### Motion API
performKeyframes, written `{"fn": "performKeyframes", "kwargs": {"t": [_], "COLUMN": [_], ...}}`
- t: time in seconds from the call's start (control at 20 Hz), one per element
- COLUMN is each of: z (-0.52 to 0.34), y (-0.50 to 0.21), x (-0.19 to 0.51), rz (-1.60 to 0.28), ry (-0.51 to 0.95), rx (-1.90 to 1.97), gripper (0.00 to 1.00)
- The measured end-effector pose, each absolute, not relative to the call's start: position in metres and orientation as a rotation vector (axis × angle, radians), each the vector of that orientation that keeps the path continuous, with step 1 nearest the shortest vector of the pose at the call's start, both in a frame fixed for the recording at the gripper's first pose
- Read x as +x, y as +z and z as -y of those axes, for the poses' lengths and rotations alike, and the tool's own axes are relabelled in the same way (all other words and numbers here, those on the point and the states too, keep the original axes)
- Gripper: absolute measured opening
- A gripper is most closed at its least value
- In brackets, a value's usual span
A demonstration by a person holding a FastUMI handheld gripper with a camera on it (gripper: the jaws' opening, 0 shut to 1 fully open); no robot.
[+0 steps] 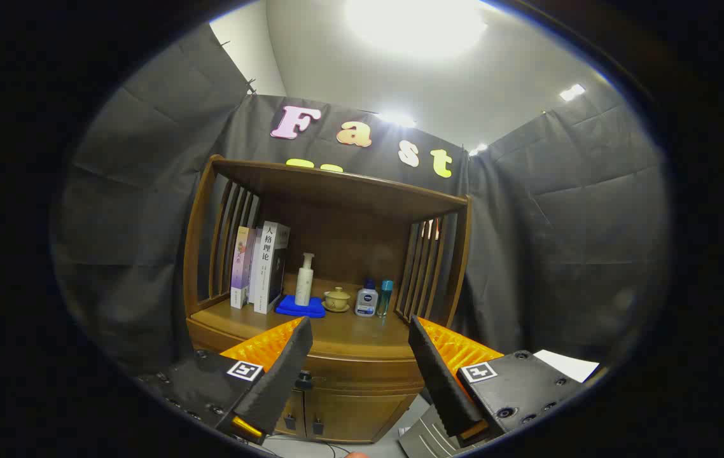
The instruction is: Pull open the drawer, take out the items inside it, and place them on the countertop above the cabinet.
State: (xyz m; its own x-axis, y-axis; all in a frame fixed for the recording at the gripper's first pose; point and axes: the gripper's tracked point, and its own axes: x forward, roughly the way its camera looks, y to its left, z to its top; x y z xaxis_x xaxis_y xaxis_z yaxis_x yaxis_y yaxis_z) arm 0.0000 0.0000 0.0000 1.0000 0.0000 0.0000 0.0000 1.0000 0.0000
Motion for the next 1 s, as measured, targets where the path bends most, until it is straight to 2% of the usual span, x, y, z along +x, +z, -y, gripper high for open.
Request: {"fn": "performKeyframes", "kwargs": {"t": [0.65,1.0], "z": [-0.017,-0.052], "y": [-0.006,-0.034], "x": [0.010,0.037], "rz": [0.067,0.051], "ry": [0.044,0.096], "rx": [0.066,0.074], "gripper": [0.97,0.97]}}
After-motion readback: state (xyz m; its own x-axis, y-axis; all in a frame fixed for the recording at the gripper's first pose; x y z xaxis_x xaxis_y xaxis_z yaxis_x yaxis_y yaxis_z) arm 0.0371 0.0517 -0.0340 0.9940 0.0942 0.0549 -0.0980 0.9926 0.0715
